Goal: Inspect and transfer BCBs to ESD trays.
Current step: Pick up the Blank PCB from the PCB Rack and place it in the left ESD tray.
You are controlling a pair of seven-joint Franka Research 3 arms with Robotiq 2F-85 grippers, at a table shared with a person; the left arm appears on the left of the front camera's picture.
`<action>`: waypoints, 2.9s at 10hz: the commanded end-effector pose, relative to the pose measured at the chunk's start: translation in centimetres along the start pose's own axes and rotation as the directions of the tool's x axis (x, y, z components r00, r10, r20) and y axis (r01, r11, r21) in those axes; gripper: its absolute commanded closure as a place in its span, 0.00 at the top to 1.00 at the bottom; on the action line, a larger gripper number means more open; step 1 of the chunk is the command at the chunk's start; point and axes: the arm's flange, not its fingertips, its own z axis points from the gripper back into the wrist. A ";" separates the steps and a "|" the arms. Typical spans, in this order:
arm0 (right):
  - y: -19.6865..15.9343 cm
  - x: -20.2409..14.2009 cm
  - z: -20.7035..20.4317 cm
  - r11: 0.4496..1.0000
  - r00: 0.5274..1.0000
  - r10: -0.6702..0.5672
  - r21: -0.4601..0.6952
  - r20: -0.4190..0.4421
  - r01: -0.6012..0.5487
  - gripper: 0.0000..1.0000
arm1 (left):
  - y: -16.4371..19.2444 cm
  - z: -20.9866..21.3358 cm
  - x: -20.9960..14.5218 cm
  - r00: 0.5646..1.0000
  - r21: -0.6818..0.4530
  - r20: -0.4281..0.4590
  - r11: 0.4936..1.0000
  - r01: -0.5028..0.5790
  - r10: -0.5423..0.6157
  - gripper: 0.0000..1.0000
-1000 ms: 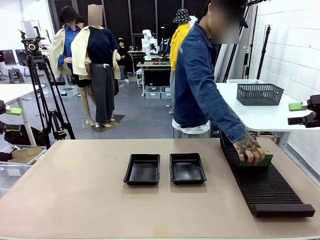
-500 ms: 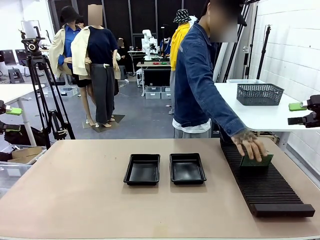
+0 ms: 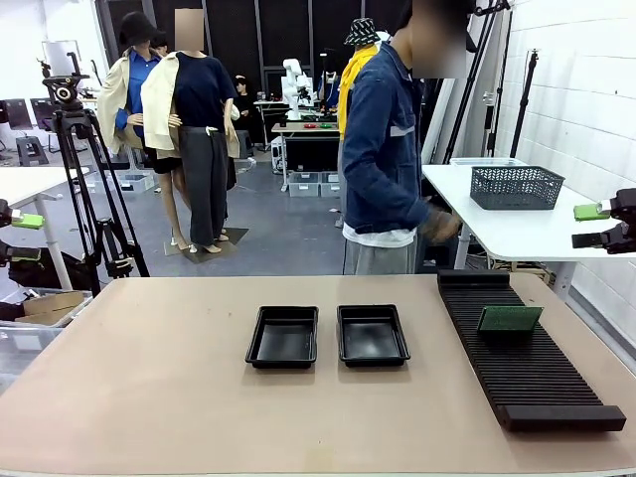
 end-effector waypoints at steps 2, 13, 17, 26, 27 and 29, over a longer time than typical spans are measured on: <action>0.3 0.9 -0.2 0.999 0.999 0.035 -0.013 -0.010 -0.035 1.00 | -0.1 0.1 -0.2 1.000 -0.001 -0.002 1.000 -0.001 0.001 1.00; 2.5 10.3 -8.6 0.527 0.378 0.685 0.066 -0.622 -0.847 1.00 | -0.1 0.1 -0.2 1.000 -0.001 -0.002 1.000 -0.001 0.001 1.00; 1.2 9.6 -13.0 0.364 0.024 0.563 0.221 -0.826 -0.905 1.00 | -0.1 0.1 -0.2 1.000 -0.001 -0.002 1.000 -0.001 0.001 1.00; -6.7 7.8 -16.2 0.349 -0.073 0.490 0.272 -0.869 -0.897 1.00 | -0.1 0.1 -0.2 1.000 -0.001 -0.002 1.000 -0.001 0.001 1.00; -7.7 7.2 -16.7 0.358 -0.071 0.497 0.278 -0.865 -0.891 1.00 | -0.1 0.1 -0.2 1.000 -0.001 -0.002 1.000 -0.001 0.001 1.00; -9.1 6.6 -17.3 0.372 -0.057 0.523 0.287 -0.851 -0.882 1.00 | -0.1 0.1 -0.2 1.000 -0.001 -0.002 1.000 -0.001 0.001 1.00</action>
